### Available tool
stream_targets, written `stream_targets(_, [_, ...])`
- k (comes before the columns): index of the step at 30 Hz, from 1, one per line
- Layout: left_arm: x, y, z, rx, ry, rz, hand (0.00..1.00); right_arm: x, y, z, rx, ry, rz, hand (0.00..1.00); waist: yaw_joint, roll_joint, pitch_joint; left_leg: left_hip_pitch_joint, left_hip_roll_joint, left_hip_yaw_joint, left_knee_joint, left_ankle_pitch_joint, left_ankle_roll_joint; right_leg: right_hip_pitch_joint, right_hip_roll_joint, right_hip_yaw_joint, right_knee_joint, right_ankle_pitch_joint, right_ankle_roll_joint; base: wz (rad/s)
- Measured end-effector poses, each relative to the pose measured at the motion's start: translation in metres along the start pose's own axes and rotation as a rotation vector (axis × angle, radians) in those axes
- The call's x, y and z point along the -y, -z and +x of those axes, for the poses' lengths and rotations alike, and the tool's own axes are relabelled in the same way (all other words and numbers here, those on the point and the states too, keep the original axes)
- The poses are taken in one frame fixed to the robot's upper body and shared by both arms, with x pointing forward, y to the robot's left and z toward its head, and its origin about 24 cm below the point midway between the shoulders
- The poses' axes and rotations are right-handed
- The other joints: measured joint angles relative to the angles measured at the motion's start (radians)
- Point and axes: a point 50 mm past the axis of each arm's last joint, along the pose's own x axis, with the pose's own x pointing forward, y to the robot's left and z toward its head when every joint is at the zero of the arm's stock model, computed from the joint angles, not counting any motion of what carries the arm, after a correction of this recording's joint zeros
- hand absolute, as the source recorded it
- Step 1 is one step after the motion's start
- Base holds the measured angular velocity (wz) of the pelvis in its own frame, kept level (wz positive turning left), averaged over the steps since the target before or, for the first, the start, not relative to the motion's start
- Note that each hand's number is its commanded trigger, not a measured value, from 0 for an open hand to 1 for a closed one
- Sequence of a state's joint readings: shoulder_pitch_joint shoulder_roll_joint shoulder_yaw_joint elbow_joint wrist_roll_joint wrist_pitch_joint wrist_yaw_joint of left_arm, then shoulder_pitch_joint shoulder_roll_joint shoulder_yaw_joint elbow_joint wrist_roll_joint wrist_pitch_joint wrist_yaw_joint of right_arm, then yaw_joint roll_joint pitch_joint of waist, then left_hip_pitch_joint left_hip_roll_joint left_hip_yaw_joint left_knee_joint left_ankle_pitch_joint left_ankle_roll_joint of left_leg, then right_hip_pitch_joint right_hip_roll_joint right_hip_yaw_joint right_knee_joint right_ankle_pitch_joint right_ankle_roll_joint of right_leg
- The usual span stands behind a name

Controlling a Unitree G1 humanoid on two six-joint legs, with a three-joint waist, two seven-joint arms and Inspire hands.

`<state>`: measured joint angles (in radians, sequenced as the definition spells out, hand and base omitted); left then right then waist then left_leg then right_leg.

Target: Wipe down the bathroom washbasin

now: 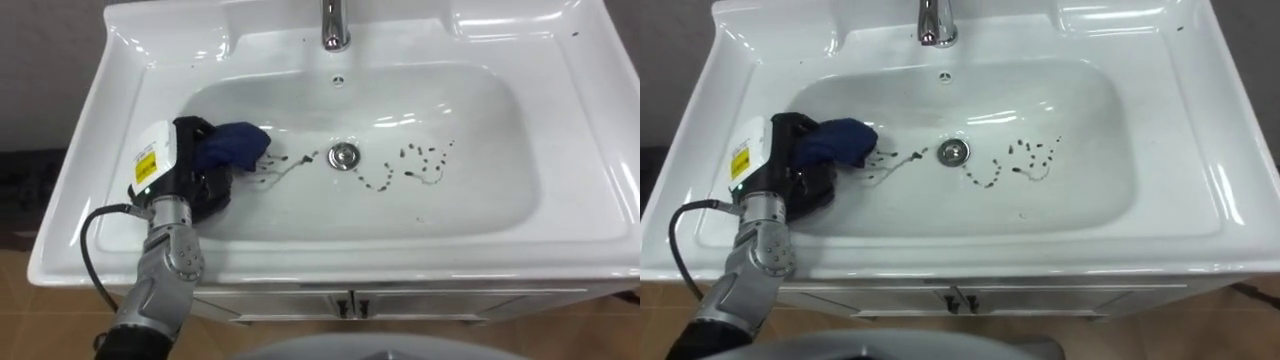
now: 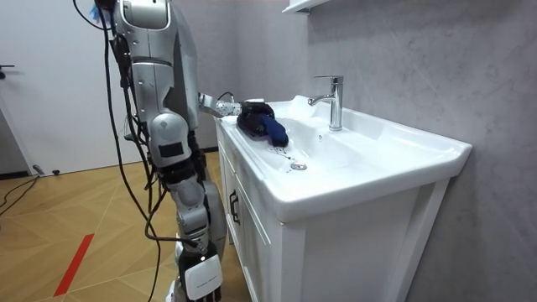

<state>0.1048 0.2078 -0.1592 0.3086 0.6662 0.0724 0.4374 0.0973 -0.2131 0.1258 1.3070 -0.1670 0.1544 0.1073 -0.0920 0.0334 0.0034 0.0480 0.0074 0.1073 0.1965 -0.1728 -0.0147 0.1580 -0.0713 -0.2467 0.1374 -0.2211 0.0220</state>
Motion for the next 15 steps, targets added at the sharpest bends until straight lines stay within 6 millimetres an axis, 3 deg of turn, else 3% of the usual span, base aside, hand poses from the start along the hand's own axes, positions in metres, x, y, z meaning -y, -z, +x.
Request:
stream_targets(6, [0.0007, -0.001, 0.0013, 0.021, 0.03, 0.079, 1.0, -0.0003, -0.0003, -0.0001, 0.0, -0.017, -0.001, 0.0, 0.005, -0.006, 0.0026, 0.0, 0.001, 0.007, 0.0, 0.0, 0.0, -0.007, 0.0, 0.011, -0.001, 0.0, 0.0, -0.04])
stream_targets(15, [0.0012, -0.0013, 0.0021, 0.035, 0.076, 0.204, 1.0, 0.0012, -0.0046, -0.0007, 0.004, -0.027, 0.017, 0.0, 0.003, -0.025, 0.0005, -0.002, 0.003, 0.027, 0.001, 0.0, 0.0, -0.017, -0.001, 0.024, 0.013, 0.0, 0.0, -0.04])
